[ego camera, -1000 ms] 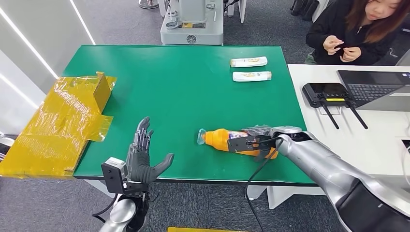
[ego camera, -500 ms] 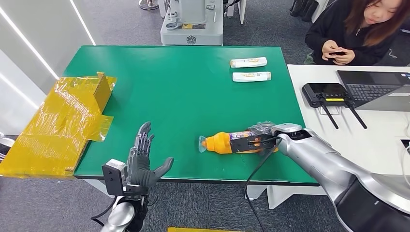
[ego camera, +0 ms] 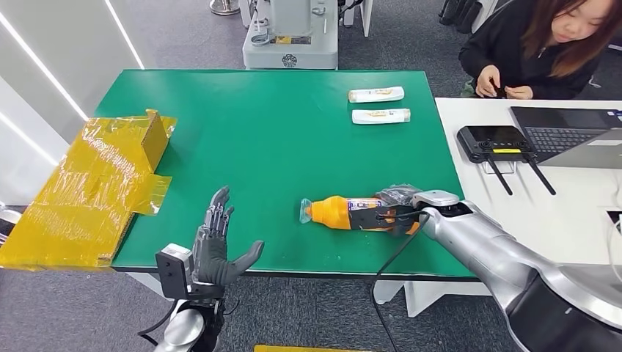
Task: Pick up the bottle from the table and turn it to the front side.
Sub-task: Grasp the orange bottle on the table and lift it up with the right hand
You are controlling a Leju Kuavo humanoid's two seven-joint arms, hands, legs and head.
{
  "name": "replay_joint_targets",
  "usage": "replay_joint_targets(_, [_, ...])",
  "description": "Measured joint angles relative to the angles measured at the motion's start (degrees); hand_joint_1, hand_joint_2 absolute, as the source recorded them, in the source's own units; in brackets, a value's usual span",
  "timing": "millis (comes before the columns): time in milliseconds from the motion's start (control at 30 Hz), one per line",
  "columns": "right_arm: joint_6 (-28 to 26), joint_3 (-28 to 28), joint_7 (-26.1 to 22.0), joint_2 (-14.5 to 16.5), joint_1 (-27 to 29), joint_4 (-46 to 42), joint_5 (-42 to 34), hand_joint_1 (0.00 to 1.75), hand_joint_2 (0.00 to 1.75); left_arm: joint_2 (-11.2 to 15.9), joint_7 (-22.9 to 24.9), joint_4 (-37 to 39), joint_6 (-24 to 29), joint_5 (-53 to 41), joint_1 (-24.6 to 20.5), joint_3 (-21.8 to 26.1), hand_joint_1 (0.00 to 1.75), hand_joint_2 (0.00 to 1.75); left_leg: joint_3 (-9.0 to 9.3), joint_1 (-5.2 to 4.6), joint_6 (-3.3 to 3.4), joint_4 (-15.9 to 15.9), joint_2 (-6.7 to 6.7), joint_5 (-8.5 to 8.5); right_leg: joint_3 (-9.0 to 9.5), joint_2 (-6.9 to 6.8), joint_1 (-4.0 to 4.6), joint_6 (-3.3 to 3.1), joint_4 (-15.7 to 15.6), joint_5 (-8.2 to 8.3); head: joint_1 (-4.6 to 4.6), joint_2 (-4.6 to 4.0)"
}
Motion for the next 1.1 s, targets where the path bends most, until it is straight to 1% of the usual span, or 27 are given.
replay_joint_targets(100, [-3.7, -2.1, -1.5, -0.4, 1.7, -0.7, -2.0, 1.75, 1.75, 0.0, -0.7, 0.0, 1.0, -0.7, 1.2, 0.7, 0.00, 1.75, 0.02, 0.00, 0.00, 0.0, 0.00, 0.00, 0.02, 0.00, 0.00, 0.00, 0.0, 0.01, 0.00, 0.00])
replay_joint_targets(167, [-5.1, -3.7, -2.1, -0.8, 2.8, -1.4, -2.8, 1.75, 1.75, 0.1, -0.9, -0.1, 1.4, -1.0, 2.0, 1.0, 0.00, 1.75, 0.02, 0.00, 0.00, 0.0, 0.00, 0.00, 0.02, 0.00, 0.00, -0.01, 0.0, 0.02, -0.01, 0.00])
replay_joint_targets(300, [-6.3, -6.3, -3.1, -1.3, 4.1, -2.5, -4.1, 1.75, 1.75, 0.2, -1.0, -0.1, 1.7, -1.1, 2.8, 1.2, 0.00, 1.75, 0.02, 0.01, 0.00, 0.0, 0.00, 0.00, 0.01, 0.00, 0.01, -0.02, 0.0, 0.02, -0.02, 0.00])
replay_joint_targets(467, [-9.7, -10.8, -6.0, -1.5, 7.0, -4.8, -7.5, 1.75, 1.75, 0.1, -0.9, -0.7, 2.8, -0.8, 3.2, 1.3, 0.00, 1.75, -0.01, 0.03, -0.01, 0.0, -0.02, 0.00, -0.01, -0.01, 0.04, -0.02, 0.0, 0.01, -0.01, 0.00])
replay_joint_targets(600, [-10.2, -13.0, -6.4, -1.5, 8.3, -6.0, -8.0, 1.75, 1.75, 0.1, -0.8, -1.1, 3.0, -0.6, 3.2, 1.7, 0.00, 1.75, -0.03, 0.03, -0.01, 0.0, -0.02, 0.00, -0.02, -0.01, 0.05, -0.01, 0.0, 0.00, -0.01, 0.00])
replay_joint_targets(767, [-10.8, -15.5, -7.9, -1.5, 9.9, -7.2, -9.5, 1.75, 1.75, 0.0, 0.0, -1.3, 2.5, 1.3, 3.3, 1.9, 0.00, 1.75, -0.04, 0.03, -0.01, 0.0, -0.03, 0.00, -0.03, -0.02, 0.04, -0.01, 0.0, 0.00, -0.01, 0.00])
replay_joint_targets(933, [-14.2, -19.5, -11.6, -1.8, 12.7, -10.2, -12.2, 1.75, 1.75, 0.2, 0.3, -1.2, 2.1, 4.2, 3.0, 1.9, 0.00, 1.75, -0.13, 0.02, -0.01, 0.0, -0.04, 0.00, -0.14, -0.02, 0.04, -0.01, 0.0, 0.00, -0.02, 0.00])
replay_joint_targets(1100, [-17.2, -23.7, -15.5, -2.3, 14.0, -12.1, -15.2, 1.75, 1.75, 0.7, 0.3, 0.0, -0.8, 8.0, 0.7, 1.6, 0.00, 1.75, -0.19, 0.03, -0.01, 0.0, -0.09, 0.00, -0.18, -0.07, 0.04, -0.01, 0.0, 0.00, 0.00, 0.00])
